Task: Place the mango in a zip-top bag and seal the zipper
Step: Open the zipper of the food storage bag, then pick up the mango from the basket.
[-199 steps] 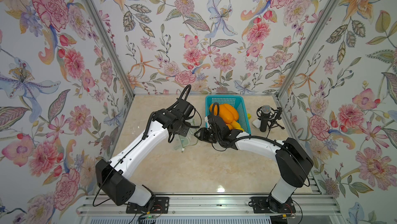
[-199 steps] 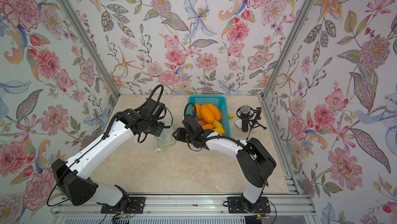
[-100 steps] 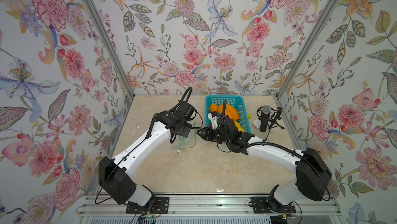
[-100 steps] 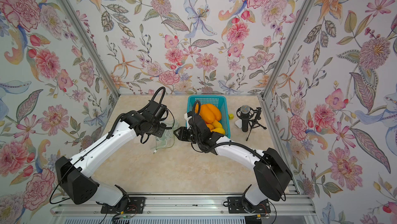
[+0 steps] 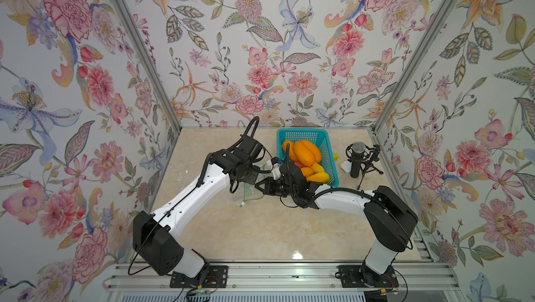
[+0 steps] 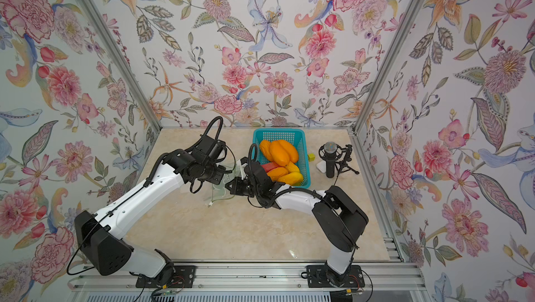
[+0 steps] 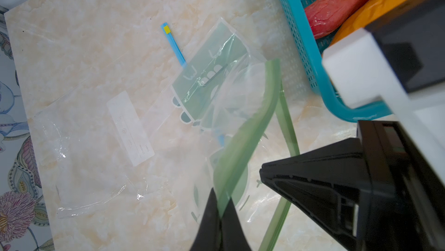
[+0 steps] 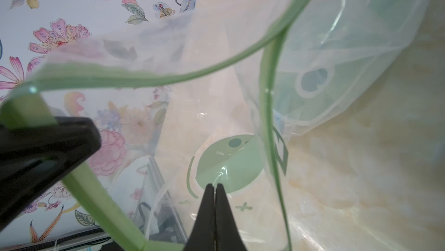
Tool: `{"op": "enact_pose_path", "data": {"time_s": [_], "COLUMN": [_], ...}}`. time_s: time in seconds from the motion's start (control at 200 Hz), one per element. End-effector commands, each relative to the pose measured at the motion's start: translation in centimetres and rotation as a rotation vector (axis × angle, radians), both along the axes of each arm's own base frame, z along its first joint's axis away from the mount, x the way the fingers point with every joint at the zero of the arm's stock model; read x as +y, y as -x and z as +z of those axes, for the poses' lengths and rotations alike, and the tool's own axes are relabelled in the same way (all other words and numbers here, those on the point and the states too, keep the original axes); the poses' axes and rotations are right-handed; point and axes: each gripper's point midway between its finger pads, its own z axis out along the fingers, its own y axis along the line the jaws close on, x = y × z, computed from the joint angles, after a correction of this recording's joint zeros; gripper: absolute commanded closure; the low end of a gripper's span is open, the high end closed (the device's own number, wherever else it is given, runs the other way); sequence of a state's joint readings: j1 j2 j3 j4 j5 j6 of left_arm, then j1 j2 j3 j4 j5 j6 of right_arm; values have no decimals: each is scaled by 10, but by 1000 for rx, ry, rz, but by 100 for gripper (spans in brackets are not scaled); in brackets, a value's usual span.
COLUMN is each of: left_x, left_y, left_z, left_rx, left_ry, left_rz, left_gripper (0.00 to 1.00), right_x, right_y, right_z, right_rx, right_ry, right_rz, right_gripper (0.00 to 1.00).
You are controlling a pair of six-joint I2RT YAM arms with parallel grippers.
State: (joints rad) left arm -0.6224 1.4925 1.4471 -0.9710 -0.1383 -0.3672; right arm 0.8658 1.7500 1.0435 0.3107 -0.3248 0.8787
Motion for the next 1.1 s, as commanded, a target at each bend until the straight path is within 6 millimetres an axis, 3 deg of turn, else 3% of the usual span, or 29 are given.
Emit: {"op": "enact_pose_path", "data": {"time_s": [0.0, 0.07, 0.155, 0.355, 0.39, 0.48, 0.565, 0.796, 1.096], "left_x": [2, 1, 1, 0, 1, 0, 0, -3, -5], "left_y": [0, 0, -1, -2, -2, -2, -3, -3, -3], "left_z": [8, 7, 7, 8, 7, 7, 7, 10, 10], "left_rx": [-21, -21, -22, -25, -21, -21, -21, -22, -20], "left_ry": [14, 11, 10, 13, 12, 10, 3, 18, 26], "left_rz": [23, 23, 24, 20, 19, 15, 13, 9, -3], "left_gripper": [100, 100, 100, 100, 100, 100, 100, 100, 100], "right_x": [-4, -13, -39, -138, -163, -200, -222, -238, -228], "right_y": [3, 3, -1, -28, -41, -65, -90, -145, -183], "right_z": [29, 42, 48, 50, 50, 48, 40, 14, -17], "right_rx": [-64, -82, -86, -116, -115, -140, -175, -211, -198], "right_ry": [-8, 1, 39, 222, 268, 372, 507, 710, 779], "right_rz": [21, 20, -26, -225, -283, -340, -341, -288, -204], "right_gripper": [98, 86, 67, 39, 35, 30, 24, 13, 12]}}
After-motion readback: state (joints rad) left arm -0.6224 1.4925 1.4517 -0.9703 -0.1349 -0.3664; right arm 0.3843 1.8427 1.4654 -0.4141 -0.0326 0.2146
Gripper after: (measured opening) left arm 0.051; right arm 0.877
